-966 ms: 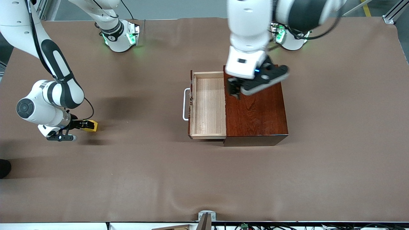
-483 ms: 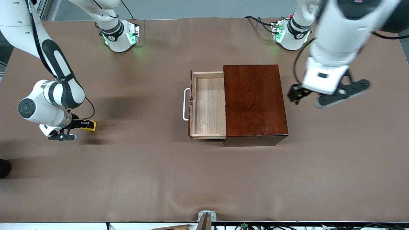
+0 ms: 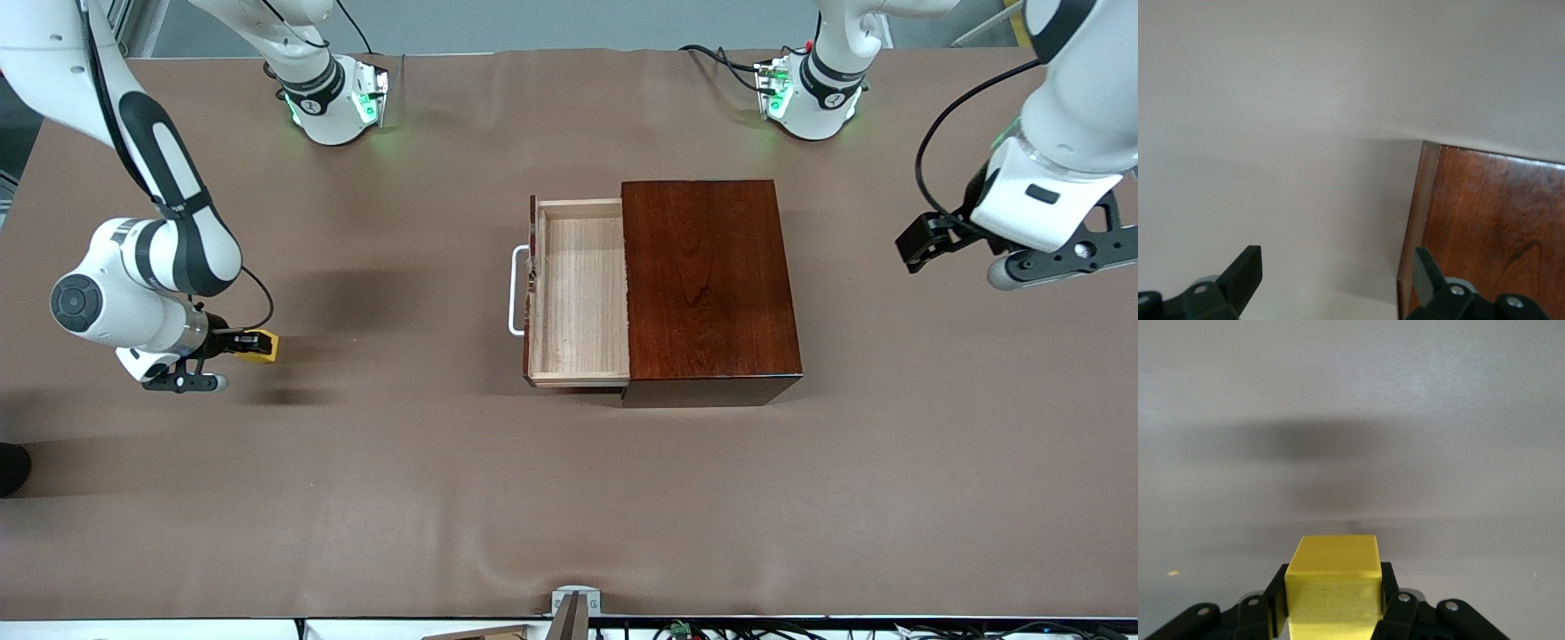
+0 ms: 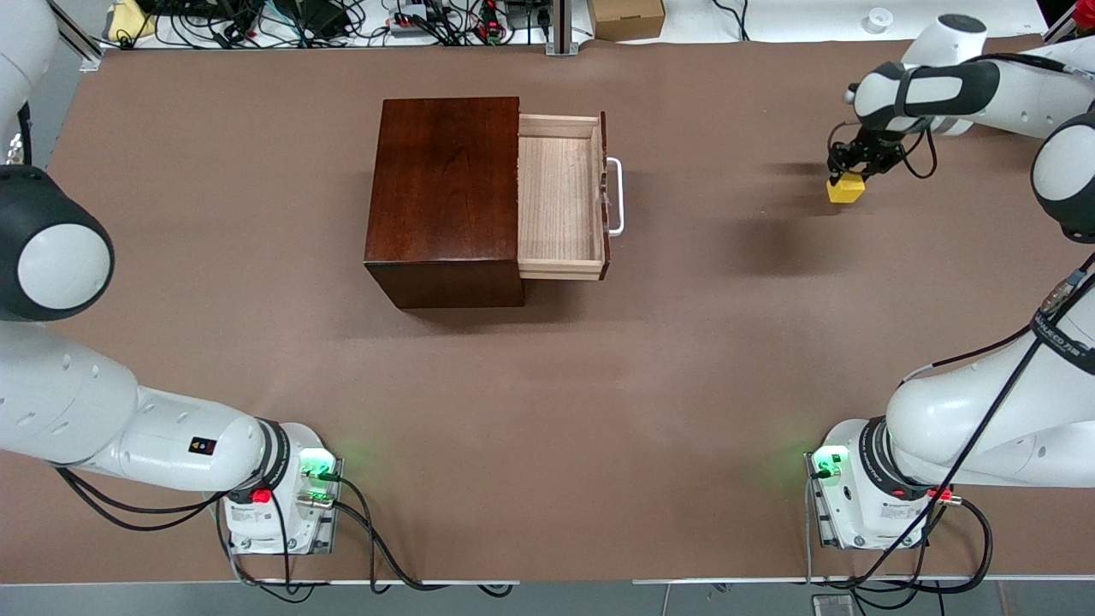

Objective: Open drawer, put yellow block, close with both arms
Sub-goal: 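Carry the yellow cube with the right gripper over the open drawer, then lower the cube into the drawer while the left gripper approaches the box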

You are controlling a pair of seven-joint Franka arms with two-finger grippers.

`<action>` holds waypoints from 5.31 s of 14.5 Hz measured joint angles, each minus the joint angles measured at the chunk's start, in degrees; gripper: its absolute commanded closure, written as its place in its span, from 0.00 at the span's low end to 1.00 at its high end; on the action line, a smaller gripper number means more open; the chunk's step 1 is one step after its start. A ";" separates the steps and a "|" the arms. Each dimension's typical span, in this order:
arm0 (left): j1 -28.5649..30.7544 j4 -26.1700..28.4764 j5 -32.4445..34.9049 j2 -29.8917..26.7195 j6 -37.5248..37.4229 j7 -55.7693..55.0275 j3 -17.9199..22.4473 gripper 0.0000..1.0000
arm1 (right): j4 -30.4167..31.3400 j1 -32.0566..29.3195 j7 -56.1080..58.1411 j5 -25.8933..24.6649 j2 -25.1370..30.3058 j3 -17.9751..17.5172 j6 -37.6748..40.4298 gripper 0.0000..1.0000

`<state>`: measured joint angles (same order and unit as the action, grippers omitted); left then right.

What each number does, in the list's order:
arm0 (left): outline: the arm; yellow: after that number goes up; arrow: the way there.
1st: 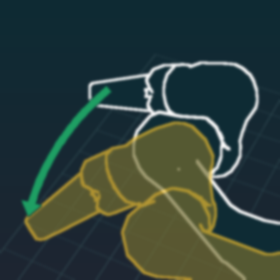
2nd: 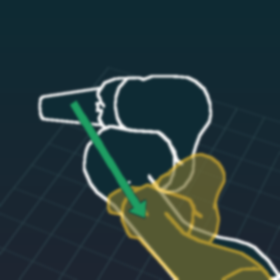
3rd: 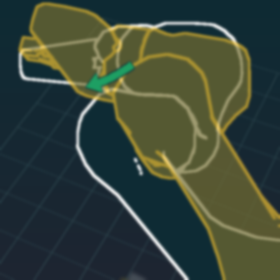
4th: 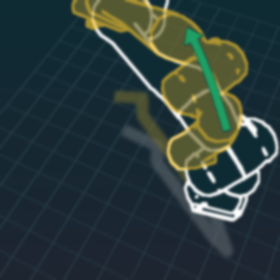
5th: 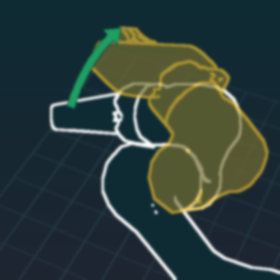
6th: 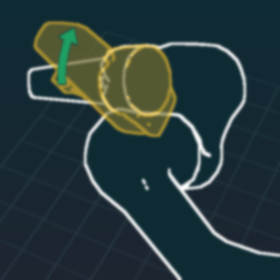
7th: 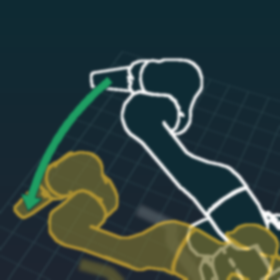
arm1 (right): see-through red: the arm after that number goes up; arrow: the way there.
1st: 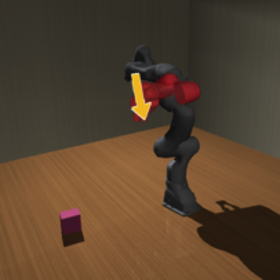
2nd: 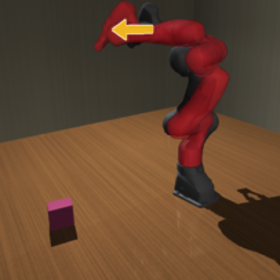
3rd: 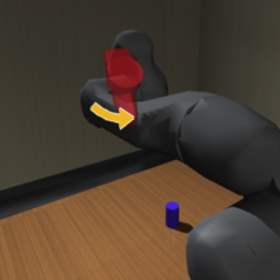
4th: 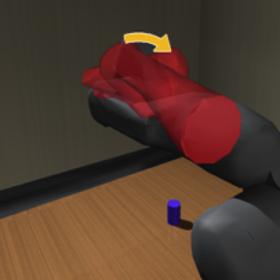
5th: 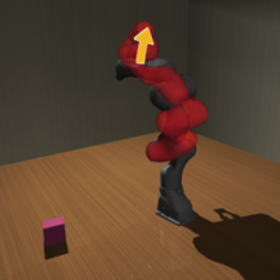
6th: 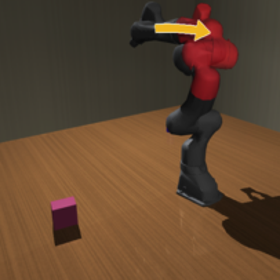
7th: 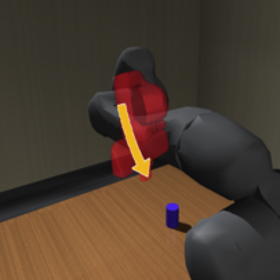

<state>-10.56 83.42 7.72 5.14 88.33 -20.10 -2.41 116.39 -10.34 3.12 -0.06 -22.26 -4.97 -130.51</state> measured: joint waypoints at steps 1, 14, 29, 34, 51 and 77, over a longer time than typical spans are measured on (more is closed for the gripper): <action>0.94 0.15 -0.60 -0.29 0.00 2.52 -0.02 0.00 | -0.78 0.88 -1.65 0.02 1.09 -0.13 2.24 1.00; 6.06 0.29 -3.41 -3.62 -2.68 14.09 -0.76 0.00 | -6.37 4.88 -5.56 7.04 14.73 -0.40 19.90 1.00; 5.30 7.28 -6.63 -9.91 -2.41 14.13 -0.58 0.00 | -16.93 29.55 -54.30 8.03 18.33 -0.81 30.11 1.00; 5.38 7.27 -6.67 -9.93 -2.38 14.14 -0.47 0.00 | -17.61 34.06 -68.82 8.04 14.40 -0.68 25.40 1.00; 5.02 7.05 -9.38 -9.67 -1.83 14.01 -1.22 0.00 | -33.47 44.64 -115.24 10.15 -5.50 -0.63 22.08 1.00; 3.19 7.23 -9.29 2.49 3.26 -3.76 -20.58 0.00 | -30.15 50.41 -125.42 10.06 -11.72 -0.14 14.40 0.00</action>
<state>-7.38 90.65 -1.57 7.63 91.58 -23.86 -22.99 86.23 40.07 -122.30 10.00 -33.98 -5.11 -116.10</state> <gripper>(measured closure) 0.000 0.396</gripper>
